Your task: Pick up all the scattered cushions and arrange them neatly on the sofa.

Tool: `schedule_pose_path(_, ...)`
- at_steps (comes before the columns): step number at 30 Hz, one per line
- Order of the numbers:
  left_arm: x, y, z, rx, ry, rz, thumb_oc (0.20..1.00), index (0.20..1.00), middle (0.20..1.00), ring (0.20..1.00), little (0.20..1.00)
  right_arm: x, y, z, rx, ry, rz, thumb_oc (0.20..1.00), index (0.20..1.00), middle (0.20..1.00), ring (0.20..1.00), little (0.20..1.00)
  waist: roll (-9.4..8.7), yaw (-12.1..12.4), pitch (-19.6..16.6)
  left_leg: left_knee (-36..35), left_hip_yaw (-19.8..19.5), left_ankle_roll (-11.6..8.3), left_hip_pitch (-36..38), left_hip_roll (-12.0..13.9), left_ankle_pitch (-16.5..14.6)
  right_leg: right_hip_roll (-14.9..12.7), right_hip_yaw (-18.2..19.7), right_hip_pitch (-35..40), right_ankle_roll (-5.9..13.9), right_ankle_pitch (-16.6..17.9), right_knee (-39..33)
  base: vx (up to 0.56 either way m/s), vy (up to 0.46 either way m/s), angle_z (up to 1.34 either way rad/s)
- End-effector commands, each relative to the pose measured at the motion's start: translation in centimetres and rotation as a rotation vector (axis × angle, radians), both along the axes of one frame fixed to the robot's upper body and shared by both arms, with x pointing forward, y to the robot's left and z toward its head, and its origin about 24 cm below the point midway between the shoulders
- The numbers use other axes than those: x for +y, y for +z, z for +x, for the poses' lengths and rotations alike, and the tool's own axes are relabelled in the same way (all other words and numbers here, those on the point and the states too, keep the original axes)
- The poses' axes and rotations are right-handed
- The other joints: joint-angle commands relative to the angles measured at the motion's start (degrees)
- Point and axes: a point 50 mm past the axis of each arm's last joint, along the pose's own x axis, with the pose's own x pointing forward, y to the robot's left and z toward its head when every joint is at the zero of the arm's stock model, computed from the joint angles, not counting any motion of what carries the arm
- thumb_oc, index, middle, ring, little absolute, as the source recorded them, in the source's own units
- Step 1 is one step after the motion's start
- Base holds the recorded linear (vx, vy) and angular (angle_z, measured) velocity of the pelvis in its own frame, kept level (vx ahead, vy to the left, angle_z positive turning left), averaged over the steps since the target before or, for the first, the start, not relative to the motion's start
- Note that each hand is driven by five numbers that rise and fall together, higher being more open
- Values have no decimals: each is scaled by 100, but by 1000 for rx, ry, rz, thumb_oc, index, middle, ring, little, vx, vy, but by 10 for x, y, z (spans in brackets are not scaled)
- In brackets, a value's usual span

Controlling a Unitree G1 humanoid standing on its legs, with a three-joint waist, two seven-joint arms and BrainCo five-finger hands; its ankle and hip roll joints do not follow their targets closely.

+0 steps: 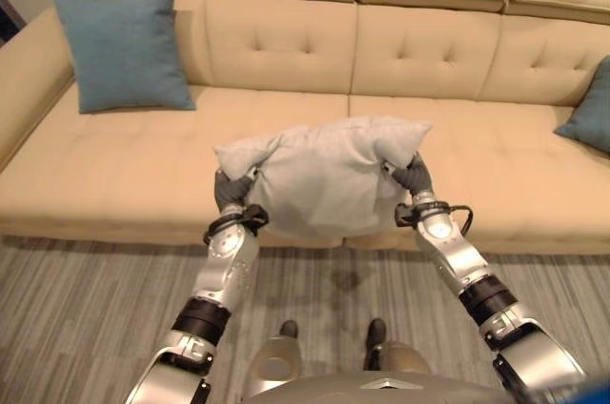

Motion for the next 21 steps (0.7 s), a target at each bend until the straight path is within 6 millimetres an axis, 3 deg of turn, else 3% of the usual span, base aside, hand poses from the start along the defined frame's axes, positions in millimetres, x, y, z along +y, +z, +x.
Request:
schedule_pose_path(1,-63,47,18,-261,-292,-11,200,200,200,200,200,52,67,8,-295,230,135,200,200,200,200,200,-103,-25,-261,1396,476,-315,160,-145,22,267,-35,248,74,331,-631,161,-128,80)
schedule_pose_path(3,-67,49,19,-264,-303,-19,200,200,200,200,200,51,68,8,-298,223,136,200,200,200,200,200,-123,-41,-221,1446,672,-257,-49,-48,119,271,-118,378,13,235,-684,150,-83,44)
schedule_pose_path(5,-69,50,20,-268,-319,-10,200,200,200,200,200,50,69,8,-301,216,147,200,200,200,200,200,-172,-44,-212,1066,821,-152,-234,-82,-52,271,-133,481,20,174,-771,201,-32,37)
schedule_pose_path(6,-72,52,21,-271,-331,5,200,200,200,200,200,46,69,8,-305,199,150,200,200,200,200,200,-156,-74,-245,392,1108,-46,-429,-38,111,315,-144,563,55,124,-787,210,0,44)
schedule_pose_path(7,-72,52,21,-271,-331,5,200,200,200,200,200,46,69,8,-305,199,150,200,200,200,200,200,-162,-69,-243,370,1114,-45,-412,-44,118,308,-139,566,57,118,-784,224,38,45)
schedule_pose_path(9,-71,53,22,-275,-327,13,200,200,200,200,200,46,67,8,-298,188,142,200,200,200,200,200,-83,50,-220,-219,1168,-80,-700,14,660,455,-35,745,30,-39,-774,207,65,26)
schedule_pose_path(11,-71,54,21,-278,-326,15,200,200,200,200,200,46,65,8,-293,185,142,200,200,200,200,200,-87,112,-196,-244,1131,-105,-766,8,752,476,23,796,26,-91,-745,219,94,-12)
schedule_pose_path(17,-63,56,18,-291,-322,36,200,200,200,200,200,52,60,5,-273,199,158,200,200,200,200,200,-175,253,-307,-130,1039,129,-424,-172,367,239,169,912,207,-271,-172,234,155,-31)
schedule_pose_path(19,-59,58,18,-297,-315,54,200,200,200,200,200,56,61,5,-273,209,166,200,200,200,200,200,-195,317,-260,16,1097,255,-348,-239,173,74,229,615,399,-49,598,196,231,-5)
schedule_pose_path(20,-57,60,19,-306,-313,76,200,200,200,200,200,61,65,7,-286,226,164,200,200,200,200,200,-153,316,-173,104,1123,353,-235,-242,59,-55,207,308,555,239,1213,140,186,-14)
schedule_pose_path(21,-57,60,19,-306,-313,76,200,200,200,200,200,61,65,7,-286,226,164,200,200,200,200,200,-157,322,-170,110,1130,355,-236,-245,54,-60,216,299,558,230,1230,121,164,-34)
